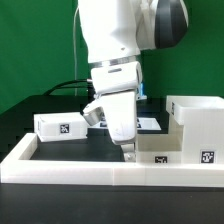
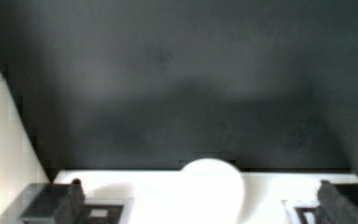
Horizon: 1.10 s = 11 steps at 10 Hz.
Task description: Assemble drawer
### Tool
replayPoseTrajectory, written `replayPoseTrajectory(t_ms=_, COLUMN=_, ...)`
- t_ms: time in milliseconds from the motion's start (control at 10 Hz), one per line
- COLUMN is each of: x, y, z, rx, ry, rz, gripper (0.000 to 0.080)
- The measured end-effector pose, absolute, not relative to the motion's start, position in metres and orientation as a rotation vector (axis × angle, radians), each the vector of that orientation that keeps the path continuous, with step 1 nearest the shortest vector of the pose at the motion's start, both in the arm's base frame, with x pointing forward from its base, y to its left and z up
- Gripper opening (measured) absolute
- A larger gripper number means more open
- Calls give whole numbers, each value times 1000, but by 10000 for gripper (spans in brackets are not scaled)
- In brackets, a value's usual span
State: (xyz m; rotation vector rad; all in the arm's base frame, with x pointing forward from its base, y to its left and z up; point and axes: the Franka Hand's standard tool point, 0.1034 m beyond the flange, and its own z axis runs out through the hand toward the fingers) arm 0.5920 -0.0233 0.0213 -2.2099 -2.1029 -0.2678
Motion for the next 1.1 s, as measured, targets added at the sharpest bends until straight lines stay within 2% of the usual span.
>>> replayPoseTrajectory(t_ms=1100, x=598, y=-10, z=12, rx=-2182, ry=-2209, rz=-255, gripper=649)
